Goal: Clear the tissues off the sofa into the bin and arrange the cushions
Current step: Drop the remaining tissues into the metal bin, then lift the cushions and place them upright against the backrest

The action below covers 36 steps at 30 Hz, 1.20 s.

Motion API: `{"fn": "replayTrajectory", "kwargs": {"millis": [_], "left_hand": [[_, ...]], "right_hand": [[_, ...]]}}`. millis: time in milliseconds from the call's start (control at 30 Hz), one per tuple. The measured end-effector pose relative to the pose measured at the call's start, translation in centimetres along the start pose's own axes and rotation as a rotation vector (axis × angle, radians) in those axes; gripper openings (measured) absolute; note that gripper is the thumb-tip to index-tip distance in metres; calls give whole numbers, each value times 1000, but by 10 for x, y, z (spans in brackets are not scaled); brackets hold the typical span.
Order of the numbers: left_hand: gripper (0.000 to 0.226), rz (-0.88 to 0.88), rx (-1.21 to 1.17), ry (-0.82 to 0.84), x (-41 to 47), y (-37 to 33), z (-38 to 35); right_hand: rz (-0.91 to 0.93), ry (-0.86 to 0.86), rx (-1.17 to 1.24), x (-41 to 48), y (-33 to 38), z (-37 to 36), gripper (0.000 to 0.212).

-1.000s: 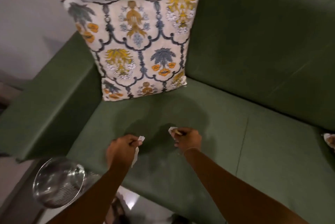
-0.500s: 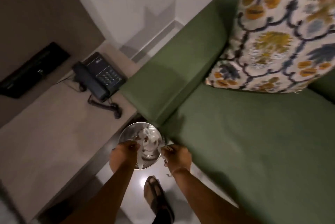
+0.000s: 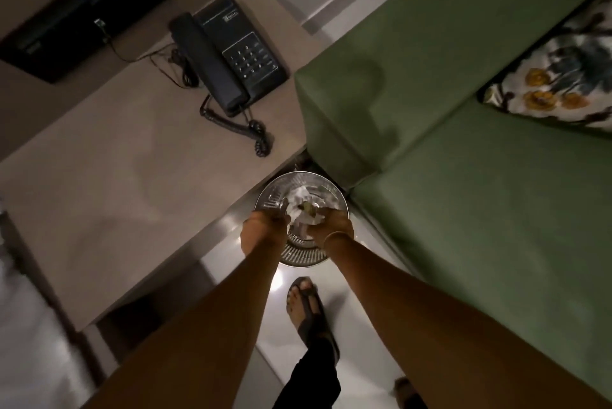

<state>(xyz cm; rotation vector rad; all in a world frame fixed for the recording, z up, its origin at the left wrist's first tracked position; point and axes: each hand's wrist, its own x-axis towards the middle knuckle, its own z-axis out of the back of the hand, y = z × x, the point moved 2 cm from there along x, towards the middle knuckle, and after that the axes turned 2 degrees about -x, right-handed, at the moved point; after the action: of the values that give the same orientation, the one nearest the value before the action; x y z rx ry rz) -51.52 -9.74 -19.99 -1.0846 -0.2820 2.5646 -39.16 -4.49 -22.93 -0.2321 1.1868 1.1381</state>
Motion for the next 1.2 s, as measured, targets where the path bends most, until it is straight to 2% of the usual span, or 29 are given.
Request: {"fn": "replayTrajectory", "kwargs": {"millis": [67, 133, 233, 367, 433, 533, 600, 700, 800, 900, 1000, 1100, 1200], "left_hand": [[21, -66, 23, 0, -18, -11, 6], [24, -147, 91, -9, -44, -22, 11], [27, -265, 145, 12, -93, -51, 20], [34, -423, 270, 107, -163, -113, 19], [38, -467, 244, 109, -195, -151, 16], [58, -571, 212, 76, -235, -224, 1], [72, -581, 152, 84, -248, -272, -10], [86, -586, 65, 123, -259, -339, -31], [87, -607, -34, 168, -257, -389, -53], [88, -575, -133, 209, -240, -421, -76], [88, -505, -248, 225, -224, -437, -92], [81, -466, -403, 233, -222, -442, -101], [73, -499, -421, 251, -232, -442, -105]], "right_hand": [[69, 17, -14, -11, 1, 10, 47], [110, 67, 16, -29, -1, 26, 47], [195, 167, 198, -65, -9, 72, 42], [252, -41, 214, -119, -36, 171, 33], [234, -100, 292, -139, -51, 229, 35], [253, -184, 394, -157, -84, 328, 45], [279, -302, 444, -159, -104, 391, 50], [299, -445, 676, -154, -133, 475, 43], [219, -585, 556, -127, -154, 537, 92], [166, -522, 661, -93, -161, 571, 113], [283, -414, 811, -63, -153, 583, 119], [375, -408, 850, -47, -141, 576, 113], [358, -502, 954, -60, -148, 557, 100]]}}
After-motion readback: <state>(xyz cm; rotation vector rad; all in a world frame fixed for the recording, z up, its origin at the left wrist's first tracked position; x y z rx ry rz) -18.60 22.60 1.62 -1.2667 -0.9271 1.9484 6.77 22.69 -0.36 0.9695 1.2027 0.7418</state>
